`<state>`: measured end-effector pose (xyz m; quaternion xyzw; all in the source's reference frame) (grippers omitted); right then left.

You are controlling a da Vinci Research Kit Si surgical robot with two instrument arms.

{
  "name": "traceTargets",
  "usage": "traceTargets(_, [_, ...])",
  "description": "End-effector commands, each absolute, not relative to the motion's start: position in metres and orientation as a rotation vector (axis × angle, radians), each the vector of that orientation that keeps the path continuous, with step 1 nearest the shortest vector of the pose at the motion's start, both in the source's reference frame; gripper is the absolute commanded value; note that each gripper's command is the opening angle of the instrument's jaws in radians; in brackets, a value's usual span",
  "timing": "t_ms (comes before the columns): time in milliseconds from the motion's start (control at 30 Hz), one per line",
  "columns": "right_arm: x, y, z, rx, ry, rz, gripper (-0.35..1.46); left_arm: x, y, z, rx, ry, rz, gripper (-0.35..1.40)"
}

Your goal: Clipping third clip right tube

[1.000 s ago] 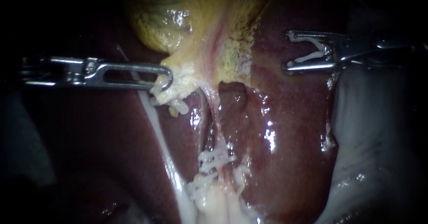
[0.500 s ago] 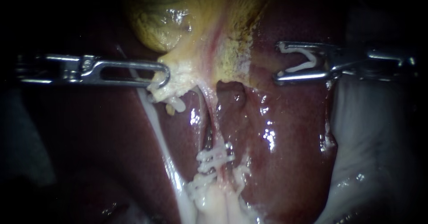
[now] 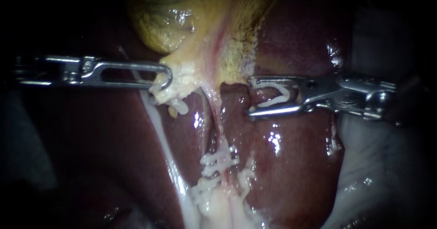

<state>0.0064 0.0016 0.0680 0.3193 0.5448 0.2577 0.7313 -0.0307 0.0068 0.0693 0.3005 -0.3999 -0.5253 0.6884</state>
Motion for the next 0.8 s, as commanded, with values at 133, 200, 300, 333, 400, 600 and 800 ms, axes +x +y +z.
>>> traceTargets(133, [0.0073,0.0010,0.0681,0.736,1.189,0.594,0.49,-0.0307,0.0068,0.0692,0.672,-0.895,-1.175,-0.35])
traceTargets(200, [0.0078,0.0008,0.0682,0.758,1.182,0.610,0.49,-0.0307,0.0068,0.0692,0.672,-0.895,-1.175,-0.35])
traceTargets(300, [0.0086,0.0002,0.0685,0.773,1.176,0.622,0.49,-0.0307,0.0068,0.0692,0.672,-0.895,-1.175,-0.35])
traceTargets(333, [0.0088,0.0000,0.0686,0.780,1.173,0.630,0.49,-0.0307,0.0068,0.0692,0.672,-0.895,-1.175,-0.35])
traceTargets(400, [0.0093,-0.0003,0.0689,0.791,1.168,0.639,0.49,-0.0307,0.0068,0.0692,0.672,-0.895,-1.175,-0.35])
traceTargets(600, [0.0107,-0.0007,0.0690,0.837,1.166,0.676,0.49,-0.0307,0.0068,0.0692,0.672,-0.895,-1.175,-0.35])
traceTargets(800, [0.0121,-0.0007,0.0687,0.926,1.219,0.745,0.49,-0.0307,0.0068,0.0692,0.672,-0.895,-1.175,-0.35])
